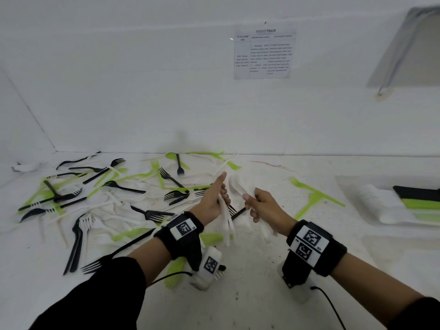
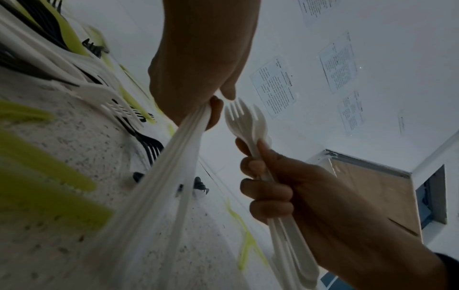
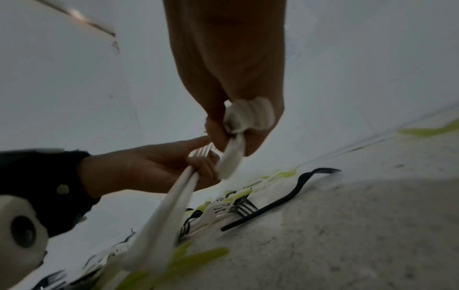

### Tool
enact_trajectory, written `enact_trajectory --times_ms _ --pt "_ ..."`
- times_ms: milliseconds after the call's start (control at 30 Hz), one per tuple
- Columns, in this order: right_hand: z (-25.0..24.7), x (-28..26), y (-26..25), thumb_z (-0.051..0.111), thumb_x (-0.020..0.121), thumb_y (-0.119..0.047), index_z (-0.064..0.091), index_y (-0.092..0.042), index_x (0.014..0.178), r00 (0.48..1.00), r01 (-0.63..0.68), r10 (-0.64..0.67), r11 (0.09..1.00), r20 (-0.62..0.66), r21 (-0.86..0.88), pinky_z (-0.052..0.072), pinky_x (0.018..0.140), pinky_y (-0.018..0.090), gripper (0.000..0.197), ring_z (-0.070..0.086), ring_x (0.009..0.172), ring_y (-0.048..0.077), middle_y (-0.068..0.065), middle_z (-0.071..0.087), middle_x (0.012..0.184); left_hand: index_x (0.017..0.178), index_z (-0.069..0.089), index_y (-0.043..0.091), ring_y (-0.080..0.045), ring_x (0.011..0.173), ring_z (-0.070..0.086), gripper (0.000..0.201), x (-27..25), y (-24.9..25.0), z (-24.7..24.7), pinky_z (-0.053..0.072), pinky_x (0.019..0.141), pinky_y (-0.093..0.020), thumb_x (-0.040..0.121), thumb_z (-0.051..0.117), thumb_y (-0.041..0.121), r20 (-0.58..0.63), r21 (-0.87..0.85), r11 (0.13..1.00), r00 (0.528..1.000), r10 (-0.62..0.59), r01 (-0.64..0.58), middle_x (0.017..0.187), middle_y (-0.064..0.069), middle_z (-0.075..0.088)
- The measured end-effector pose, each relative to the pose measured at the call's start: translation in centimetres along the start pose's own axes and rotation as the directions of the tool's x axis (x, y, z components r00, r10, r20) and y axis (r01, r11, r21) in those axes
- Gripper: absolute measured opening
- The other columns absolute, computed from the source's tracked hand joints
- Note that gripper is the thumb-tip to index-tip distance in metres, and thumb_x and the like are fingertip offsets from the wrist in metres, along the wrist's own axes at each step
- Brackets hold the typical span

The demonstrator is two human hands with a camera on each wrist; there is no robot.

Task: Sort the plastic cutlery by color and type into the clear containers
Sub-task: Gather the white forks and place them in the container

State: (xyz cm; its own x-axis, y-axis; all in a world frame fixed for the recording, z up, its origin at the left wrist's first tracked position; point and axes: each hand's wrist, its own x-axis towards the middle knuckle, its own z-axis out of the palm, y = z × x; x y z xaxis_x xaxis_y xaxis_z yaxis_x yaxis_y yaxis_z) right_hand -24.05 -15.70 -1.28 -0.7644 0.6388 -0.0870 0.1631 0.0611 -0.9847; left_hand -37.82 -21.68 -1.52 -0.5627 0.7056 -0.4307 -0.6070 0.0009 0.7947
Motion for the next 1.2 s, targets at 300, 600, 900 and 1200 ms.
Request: enact_trajectory --times_ms 300,600,900,1200 --pt "0.9 -0.3 0.0 0.049 0.096 -0.021 0.052 -0.013 0.084 0.998 0.021 -0.017 0.997 -0.054 0.074 0.045 0.044 0.019 0.015 0.052 0.047 0.007 0.003 0.058 0.072 0.084 0.056 0.002 -0.018 0.05 0.058 0.034 -1.3 -0.5 1.2 0.049 0.053 -0.026 0.098 0.043 0.03 0.194 0.102 0.994 0.981 0.025 -0.046 0.063 -0.008 0.058" --pt "-1.1 0.0 0.6 0.044 0.098 -0.027 0.033 -0.015 0.069 0.965 0.094 -0.189 0.898 -0.183 -0.43 0.034 0.055 0.026 0.033 0.042 0.06 0.015 -0.002 0.043 0.063 0.076 0.048 0.006 -0.019 0.076 0.052 0.026 -1.9 -0.3 1.4 0.044 0.08 -0.032 0.1 0.04 0.014 0.079 0.024 1.0 0.997 -0.006 0.004 0.079 -0.007 0.049" --pt "-0.1 -0.3 0.1 0.031 0.102 -0.027 0.06 -0.012 0.116 0.969 0.182 -0.243 0.828 -0.047 -0.53 0.039 0.081 0.03 0.035 0.056 0.094 0.018 0.001 0.063 0.096 0.093 0.057 -0.001 -0.018 0.071 0.067 0.031 -2.3 -0.8 1.7 0.057 0.064 -0.029 0.101 0.035 0.02 0.153 -0.048 0.999 0.988 0.002 0.006 0.085 -0.012 0.066" --pt "0.6 -0.9 -0.4 0.045 0.098 -0.017 0.06 -0.014 0.125 0.957 0.23 -0.285 0.867 -0.061 -0.442 0.048 0.059 0.014 0.031 0.053 0.055 0.0 -0.009 0.053 0.057 0.112 0.05 -0.004 -0.019 0.077 0.055 0.036 -3.3 -0.3 2.1 0.05 0.07 -0.031 0.101 0.034 0.026 0.12 -0.131 0.991 0.992 0.027 -0.011 0.09 -0.01 0.055"
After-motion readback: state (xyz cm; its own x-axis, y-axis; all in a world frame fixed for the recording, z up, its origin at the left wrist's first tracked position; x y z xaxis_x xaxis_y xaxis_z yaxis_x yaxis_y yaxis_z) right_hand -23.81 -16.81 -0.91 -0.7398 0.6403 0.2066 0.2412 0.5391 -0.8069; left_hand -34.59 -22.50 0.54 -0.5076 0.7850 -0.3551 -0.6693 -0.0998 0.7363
